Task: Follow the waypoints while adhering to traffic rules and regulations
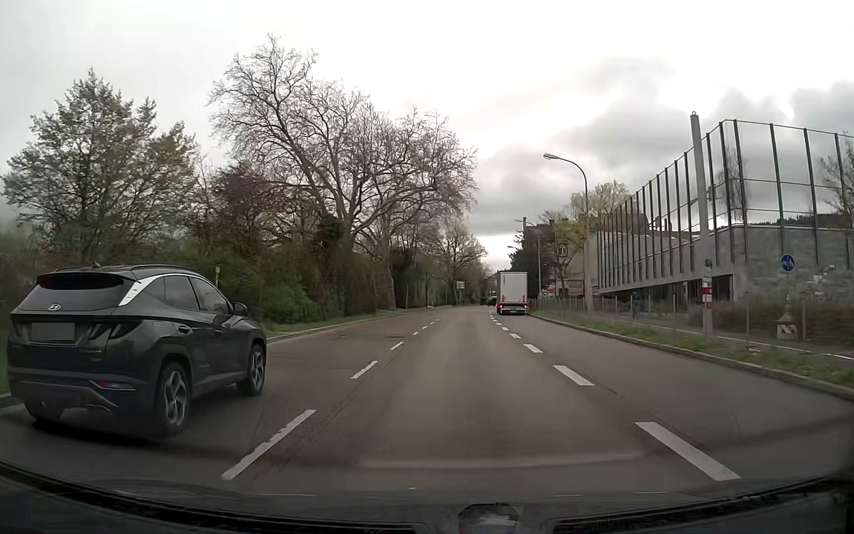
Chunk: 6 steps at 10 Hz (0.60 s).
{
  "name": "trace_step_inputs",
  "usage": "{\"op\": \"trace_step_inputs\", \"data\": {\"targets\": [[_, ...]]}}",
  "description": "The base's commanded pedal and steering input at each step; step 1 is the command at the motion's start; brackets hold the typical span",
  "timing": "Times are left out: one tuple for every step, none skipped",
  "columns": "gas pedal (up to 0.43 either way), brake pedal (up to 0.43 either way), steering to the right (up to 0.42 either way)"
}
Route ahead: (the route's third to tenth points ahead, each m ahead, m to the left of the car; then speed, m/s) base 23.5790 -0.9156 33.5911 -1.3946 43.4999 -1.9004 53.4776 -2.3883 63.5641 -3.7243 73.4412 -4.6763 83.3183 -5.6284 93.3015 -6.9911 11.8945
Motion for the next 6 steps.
{"op": "trace_step_inputs", "data": {"targets": [[0.157, 0.0, 0.006], [0.157, 0.0, 0.007], [0.157, 0.0, 0.007], [0.157, 0.0, 0.008], [0.157, 0.0, 0.008], [0.157, 0.0, 0.008]]}}
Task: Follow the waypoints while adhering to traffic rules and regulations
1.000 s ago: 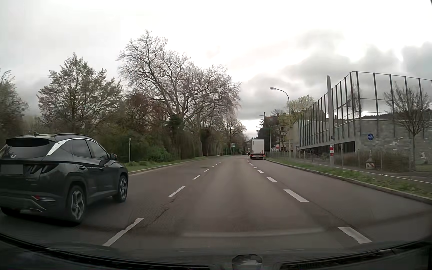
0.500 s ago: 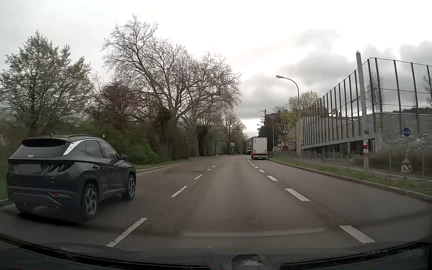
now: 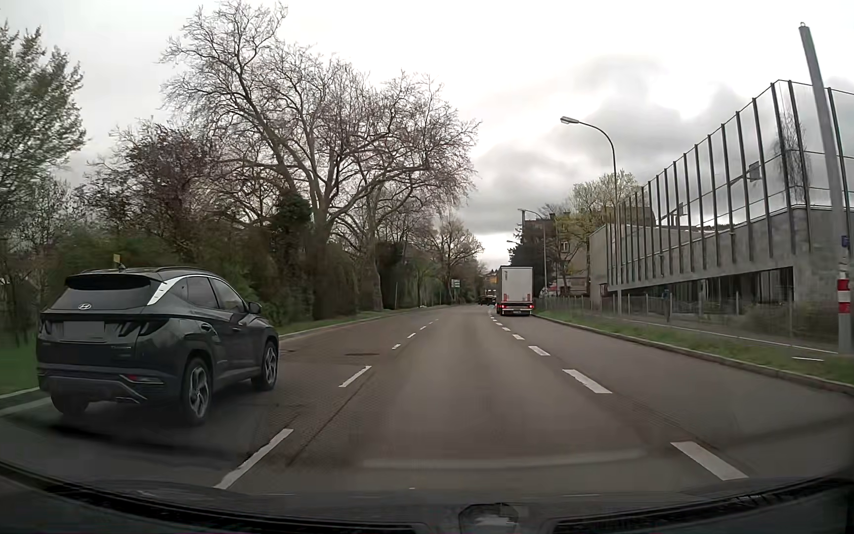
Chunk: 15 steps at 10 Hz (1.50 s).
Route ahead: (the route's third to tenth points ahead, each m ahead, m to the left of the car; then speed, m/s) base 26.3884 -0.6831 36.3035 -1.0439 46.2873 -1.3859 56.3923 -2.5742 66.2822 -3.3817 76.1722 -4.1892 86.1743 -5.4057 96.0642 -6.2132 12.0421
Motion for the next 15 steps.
{"op": "trace_step_inputs", "data": {"targets": [[0.157, 0.0, 0.008], [0.157, 0.0, 0.008], [0.157, 0.0, 0.008], [0.157, 0.0, 0.008], [0.157, 0.0, 0.008], [0.157, 0.0, 0.008], [0.157, 0.0, 0.008], [0.15, 0.0, 0.008], [0.15, 0.0, 0.008], [0.15, 0.0, 0.008], [0.13, 0.0, 0.008], [0.11, 0.0, 0.008], [0.11, 0.0, 0.007], [0.11, 0.0, 0.007], [0.11, 0.0, 0.007]]}}
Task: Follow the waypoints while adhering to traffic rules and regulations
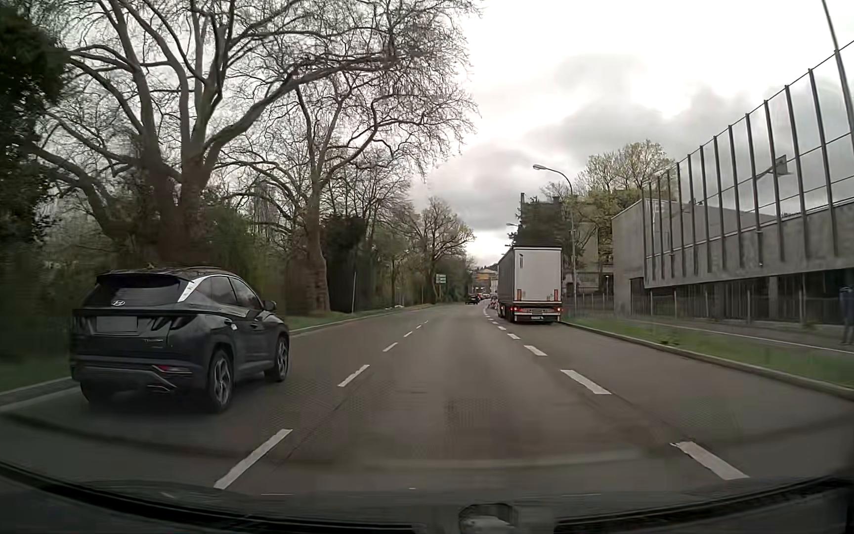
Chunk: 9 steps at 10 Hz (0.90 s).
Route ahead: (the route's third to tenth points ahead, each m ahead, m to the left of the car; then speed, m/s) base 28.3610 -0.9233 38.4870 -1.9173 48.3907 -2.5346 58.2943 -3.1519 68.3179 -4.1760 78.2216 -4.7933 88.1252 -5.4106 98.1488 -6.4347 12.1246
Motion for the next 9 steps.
{"op": "trace_step_inputs", "data": {"targets": [[0.11, 0.0, 0.006], [0.11, 0.0, 0.006], [0.11, 0.0, 0.007], [0.11, 0.0, 0.007], [0.11, 0.0, 0.007], [0.11, 0.0, 0.007], [0.11, 0.0, 0.006], [0.11, 0.0, 0.006], [0.11, 0.0, 0.006]]}}
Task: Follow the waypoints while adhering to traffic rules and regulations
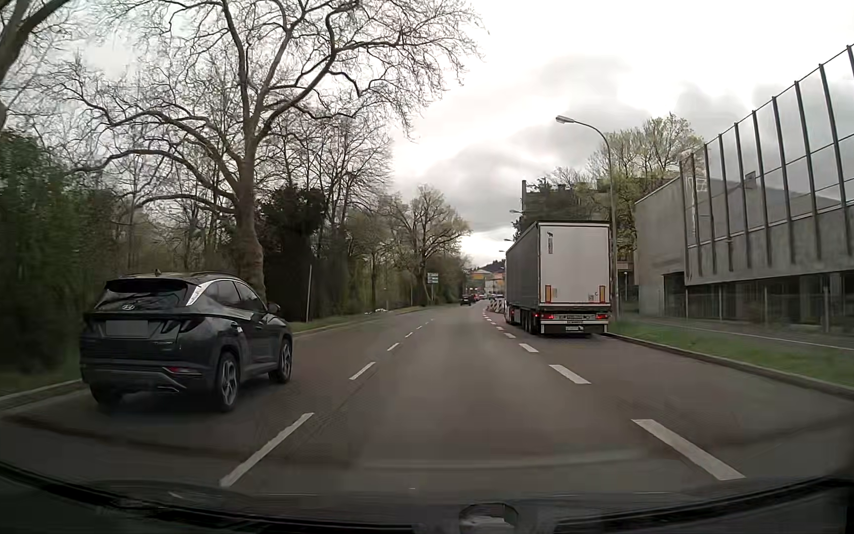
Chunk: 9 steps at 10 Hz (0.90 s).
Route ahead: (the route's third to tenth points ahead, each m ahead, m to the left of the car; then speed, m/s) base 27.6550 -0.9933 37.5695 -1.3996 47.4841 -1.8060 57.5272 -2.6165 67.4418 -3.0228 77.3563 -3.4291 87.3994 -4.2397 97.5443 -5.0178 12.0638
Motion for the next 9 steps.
{"op": "trace_step_inputs", "data": {"targets": [[0.11, 0.0, 0.006], [0.11, 0.0, 0.007], [0.11, 0.0, 0.007], [0.11, 0.0, 0.006], [0.11, 0.0, 0.007], [0.11, 0.0, 0.007], [0.11, 0.0, 0.006], [0.11, 0.0, 0.007], [0.118, 0.0, 0.006]]}}
